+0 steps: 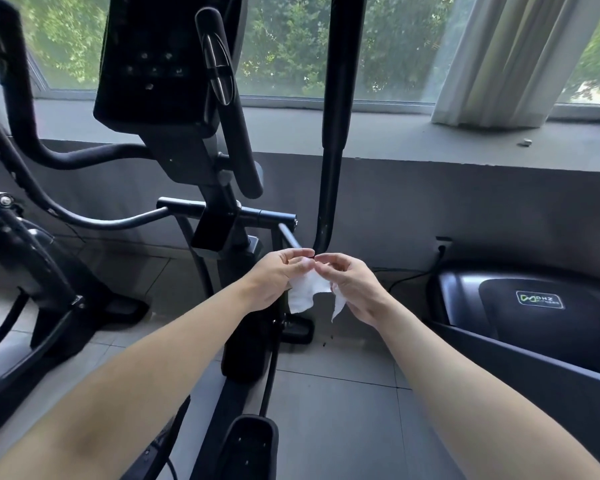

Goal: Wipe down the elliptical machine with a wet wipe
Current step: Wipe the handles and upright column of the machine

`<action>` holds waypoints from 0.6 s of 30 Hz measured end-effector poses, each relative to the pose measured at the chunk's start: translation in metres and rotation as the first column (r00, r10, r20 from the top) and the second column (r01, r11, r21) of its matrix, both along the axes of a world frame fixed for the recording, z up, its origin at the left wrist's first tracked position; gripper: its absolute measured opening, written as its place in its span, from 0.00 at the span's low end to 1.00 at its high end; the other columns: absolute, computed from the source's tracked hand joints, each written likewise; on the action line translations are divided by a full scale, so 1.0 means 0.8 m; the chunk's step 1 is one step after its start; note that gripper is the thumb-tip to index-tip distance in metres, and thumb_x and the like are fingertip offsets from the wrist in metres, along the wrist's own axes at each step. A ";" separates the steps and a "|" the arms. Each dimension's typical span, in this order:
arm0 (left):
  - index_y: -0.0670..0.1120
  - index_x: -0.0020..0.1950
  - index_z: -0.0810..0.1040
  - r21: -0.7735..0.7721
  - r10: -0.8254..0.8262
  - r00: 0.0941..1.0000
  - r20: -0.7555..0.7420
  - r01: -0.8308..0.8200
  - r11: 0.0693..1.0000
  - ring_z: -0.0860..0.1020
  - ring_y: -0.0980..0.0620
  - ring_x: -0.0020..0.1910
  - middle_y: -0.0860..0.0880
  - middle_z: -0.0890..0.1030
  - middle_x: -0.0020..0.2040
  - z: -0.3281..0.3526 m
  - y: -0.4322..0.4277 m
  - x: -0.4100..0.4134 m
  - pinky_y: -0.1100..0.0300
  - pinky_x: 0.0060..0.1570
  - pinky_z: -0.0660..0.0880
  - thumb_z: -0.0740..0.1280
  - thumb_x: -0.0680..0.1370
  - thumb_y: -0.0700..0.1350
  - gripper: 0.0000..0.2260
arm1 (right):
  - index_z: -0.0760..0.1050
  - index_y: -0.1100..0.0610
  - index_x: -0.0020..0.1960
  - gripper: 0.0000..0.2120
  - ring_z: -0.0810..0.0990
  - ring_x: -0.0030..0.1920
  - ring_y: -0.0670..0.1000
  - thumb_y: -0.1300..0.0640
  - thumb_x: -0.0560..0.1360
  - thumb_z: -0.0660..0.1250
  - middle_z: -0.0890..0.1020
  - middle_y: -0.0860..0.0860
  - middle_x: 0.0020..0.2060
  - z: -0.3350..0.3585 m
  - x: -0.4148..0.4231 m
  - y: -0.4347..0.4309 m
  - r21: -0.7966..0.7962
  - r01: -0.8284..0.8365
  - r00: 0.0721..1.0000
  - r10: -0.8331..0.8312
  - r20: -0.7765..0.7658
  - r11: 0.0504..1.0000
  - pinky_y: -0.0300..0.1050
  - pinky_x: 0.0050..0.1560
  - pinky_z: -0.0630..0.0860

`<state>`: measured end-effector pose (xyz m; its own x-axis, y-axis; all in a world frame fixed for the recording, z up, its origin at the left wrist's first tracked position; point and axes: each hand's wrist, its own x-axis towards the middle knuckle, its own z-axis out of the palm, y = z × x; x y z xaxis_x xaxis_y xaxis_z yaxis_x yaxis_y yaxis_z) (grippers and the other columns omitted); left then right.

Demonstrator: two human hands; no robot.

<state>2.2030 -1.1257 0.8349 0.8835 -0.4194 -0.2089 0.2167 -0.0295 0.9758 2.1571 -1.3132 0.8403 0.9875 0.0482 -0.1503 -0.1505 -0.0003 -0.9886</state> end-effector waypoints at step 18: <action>0.49 0.51 0.83 0.282 0.304 0.873 0.382 -0.423 0.861 0.80 0.53 0.55 0.52 0.82 0.54 -0.004 -0.019 0.011 0.69 0.48 0.73 0.72 0.80 0.52 0.08 | 0.81 0.53 0.45 0.09 0.77 0.39 0.47 0.48 0.79 0.70 0.82 0.48 0.38 -0.011 0.036 -0.008 -0.308 0.172 0.980 -0.130 0.152 0.936 0.39 0.39 0.72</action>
